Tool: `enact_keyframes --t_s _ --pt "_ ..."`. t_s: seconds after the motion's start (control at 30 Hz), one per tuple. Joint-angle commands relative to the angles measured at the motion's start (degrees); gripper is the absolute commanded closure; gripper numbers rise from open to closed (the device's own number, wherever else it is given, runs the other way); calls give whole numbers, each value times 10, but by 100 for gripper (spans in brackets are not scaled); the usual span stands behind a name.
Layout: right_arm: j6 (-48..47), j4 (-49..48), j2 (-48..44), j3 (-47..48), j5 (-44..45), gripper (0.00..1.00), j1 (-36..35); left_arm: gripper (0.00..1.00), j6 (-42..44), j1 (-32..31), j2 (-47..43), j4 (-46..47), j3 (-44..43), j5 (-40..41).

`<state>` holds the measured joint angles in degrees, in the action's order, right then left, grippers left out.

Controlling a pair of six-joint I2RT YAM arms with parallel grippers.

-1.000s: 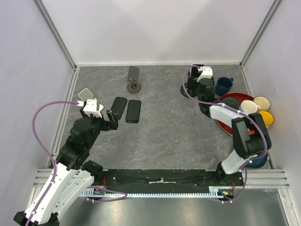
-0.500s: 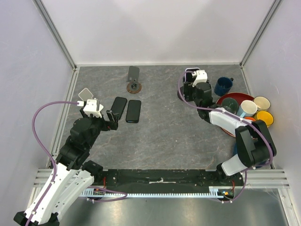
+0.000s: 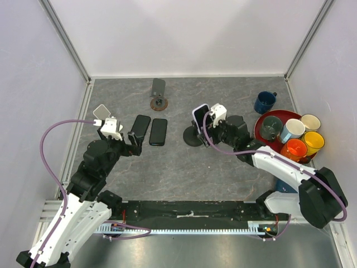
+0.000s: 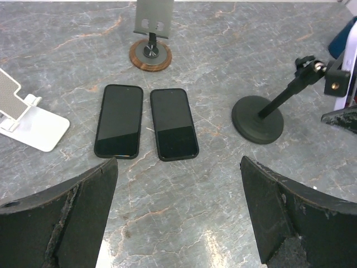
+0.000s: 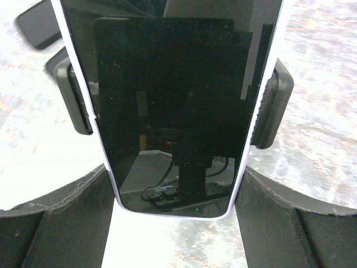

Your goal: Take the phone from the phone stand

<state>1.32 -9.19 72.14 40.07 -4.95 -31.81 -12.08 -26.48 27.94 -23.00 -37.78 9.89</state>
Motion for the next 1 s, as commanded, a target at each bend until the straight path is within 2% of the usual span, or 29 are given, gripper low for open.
enact_keyframes --t_s 0.0,0.37,0.7,0.83,0.97 --pt "-33 -23 -45 -12 -88 66 -31 4 23 -1 -6 27 6 -44" --pt "-79 -22 -53 -32 -130 62 -79 4 27 -1 22 62 13 -210" --pt "-128 12 -38 -13 -173 58 -88 3 -111 -2 113 149 -5 -382" --pt "-143 25 -22 8 -175 56 -89 5 -163 -10 160 209 -15 -396" --pt "-150 26 -6 25 -172 54 -88 8 -189 -31 198 227 -40 -369"
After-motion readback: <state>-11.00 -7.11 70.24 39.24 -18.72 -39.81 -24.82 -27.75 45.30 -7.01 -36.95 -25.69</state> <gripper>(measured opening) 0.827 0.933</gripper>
